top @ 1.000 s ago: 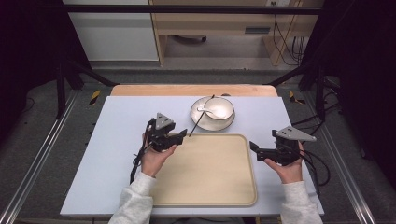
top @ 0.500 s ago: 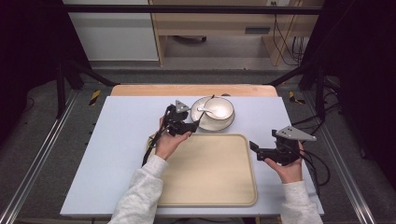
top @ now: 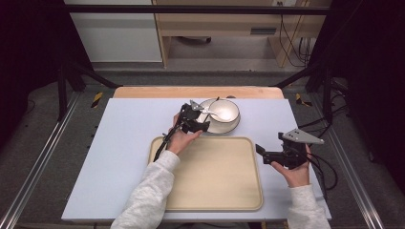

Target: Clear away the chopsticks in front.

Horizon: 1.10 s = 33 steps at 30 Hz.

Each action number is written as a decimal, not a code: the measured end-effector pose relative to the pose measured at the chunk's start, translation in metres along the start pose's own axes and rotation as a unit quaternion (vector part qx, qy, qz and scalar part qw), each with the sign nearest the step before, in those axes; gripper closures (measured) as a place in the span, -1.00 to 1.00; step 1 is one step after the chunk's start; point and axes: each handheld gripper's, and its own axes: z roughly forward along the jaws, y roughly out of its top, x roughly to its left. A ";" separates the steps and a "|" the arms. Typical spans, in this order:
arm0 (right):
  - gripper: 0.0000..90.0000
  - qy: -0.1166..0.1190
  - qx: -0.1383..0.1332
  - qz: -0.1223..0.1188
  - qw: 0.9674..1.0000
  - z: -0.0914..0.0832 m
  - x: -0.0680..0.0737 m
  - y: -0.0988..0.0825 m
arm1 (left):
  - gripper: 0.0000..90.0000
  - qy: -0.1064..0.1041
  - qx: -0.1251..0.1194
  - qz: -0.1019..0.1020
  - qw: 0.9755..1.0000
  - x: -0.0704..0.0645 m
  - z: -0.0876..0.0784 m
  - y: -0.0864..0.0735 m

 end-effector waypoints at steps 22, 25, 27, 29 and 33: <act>-0.92 0.003 0.003 -0.001 1.000 0.002 0.000 0.000 | 0.68 0.008 0.025 -0.008 1.000 0.002 0.030 -0.003; -0.92 0.004 0.005 -0.002 1.000 0.002 0.001 -0.001 | 0.79 0.010 0.025 -0.008 1.000 0.000 0.030 -0.002; -0.92 0.003 0.006 -0.001 1.000 0.002 0.001 -0.001 | 0.83 0.016 0.027 -0.007 0.999 -0.001 0.030 -0.002; -0.92 0.004 0.004 -0.001 1.000 0.002 0.001 -0.001 | 0.86 0.021 0.027 -0.010 0.999 0.000 0.029 -0.003; -0.92 0.004 0.004 -0.003 1.000 0.002 0.001 -0.001 | 0.90 0.023 0.027 -0.020 0.999 0.002 0.027 -0.003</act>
